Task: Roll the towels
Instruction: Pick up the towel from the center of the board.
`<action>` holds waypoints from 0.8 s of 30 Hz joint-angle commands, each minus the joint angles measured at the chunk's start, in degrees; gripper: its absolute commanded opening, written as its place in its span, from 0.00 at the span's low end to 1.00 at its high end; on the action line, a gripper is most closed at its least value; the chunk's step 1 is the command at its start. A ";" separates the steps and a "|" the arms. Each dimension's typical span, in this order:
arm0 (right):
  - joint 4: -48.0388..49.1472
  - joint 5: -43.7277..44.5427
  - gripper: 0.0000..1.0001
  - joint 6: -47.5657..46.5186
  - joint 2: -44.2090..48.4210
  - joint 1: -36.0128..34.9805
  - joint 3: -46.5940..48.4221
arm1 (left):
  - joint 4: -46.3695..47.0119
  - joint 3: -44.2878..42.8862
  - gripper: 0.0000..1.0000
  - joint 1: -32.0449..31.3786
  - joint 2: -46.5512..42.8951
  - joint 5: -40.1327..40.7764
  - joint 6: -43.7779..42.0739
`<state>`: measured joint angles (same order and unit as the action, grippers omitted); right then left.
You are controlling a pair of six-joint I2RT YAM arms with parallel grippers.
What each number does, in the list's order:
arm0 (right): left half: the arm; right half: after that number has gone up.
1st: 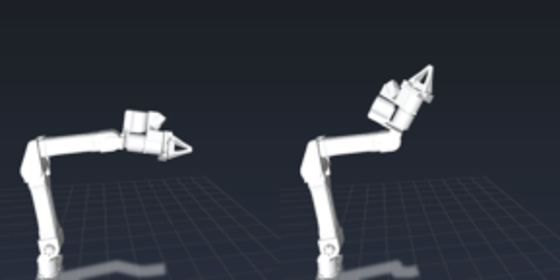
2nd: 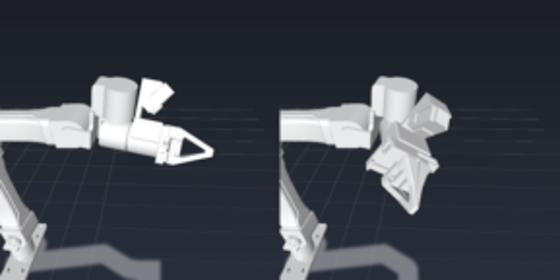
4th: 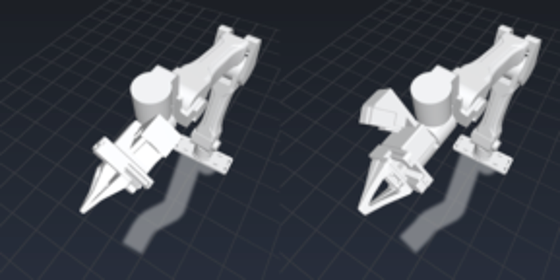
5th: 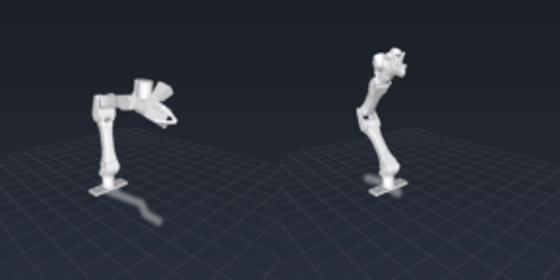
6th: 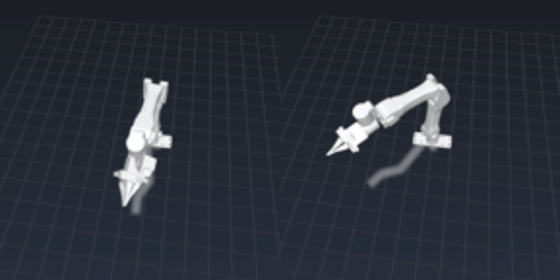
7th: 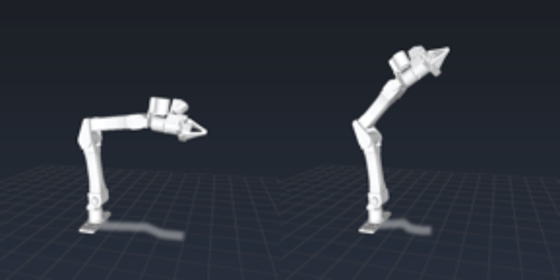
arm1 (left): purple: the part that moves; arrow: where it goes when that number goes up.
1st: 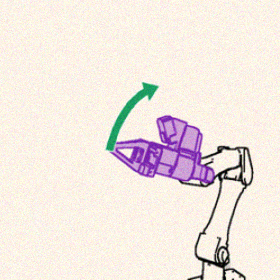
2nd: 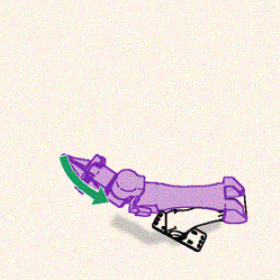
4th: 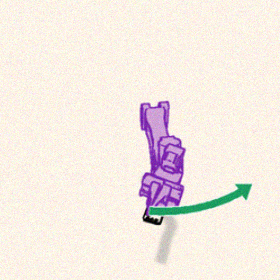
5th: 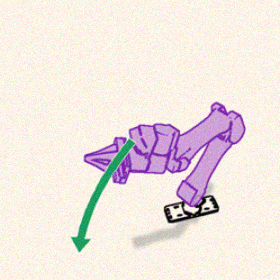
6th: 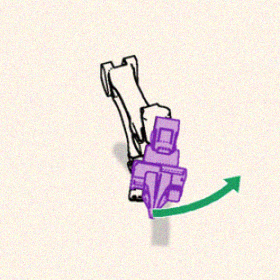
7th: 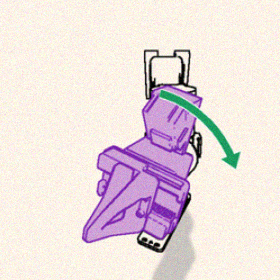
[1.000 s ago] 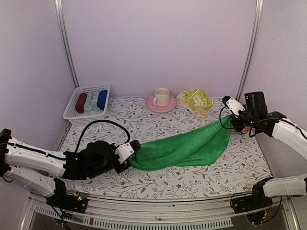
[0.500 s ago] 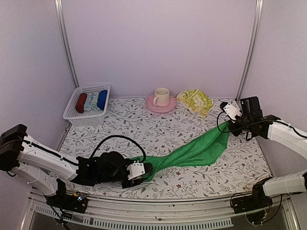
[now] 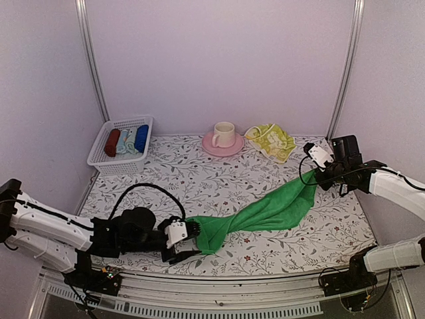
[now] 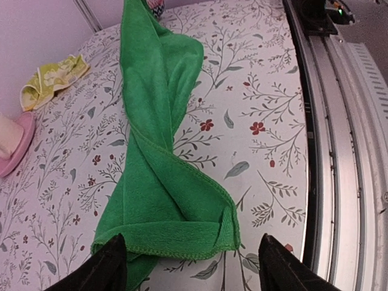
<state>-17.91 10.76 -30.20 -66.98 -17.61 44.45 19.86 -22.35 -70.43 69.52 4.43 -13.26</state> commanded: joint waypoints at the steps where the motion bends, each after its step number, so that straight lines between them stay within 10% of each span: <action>1: 1.05 -1.23 0.02 1.32 -0.08 0.19 -0.62 | -2.54 -2.52 0.73 -3.78 6.24 -0.16 -4.89; 15: 0.25 -3.20 0.02 1.72 -0.53 0.20 -0.63 | -3.53 -8.89 0.40 -6.25 17.73 6.38 -7.75; 24: 0.07 -3.60 0.02 1.72 -0.52 0.19 -0.67 | -3.62 -9.13 0.37 -6.29 18.99 6.24 -7.51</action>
<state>-17.98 8.10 -29.32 -67.35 -17.61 44.38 16.38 -30.11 -75.72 87.13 9.98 -20.45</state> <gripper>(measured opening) 0.025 0.381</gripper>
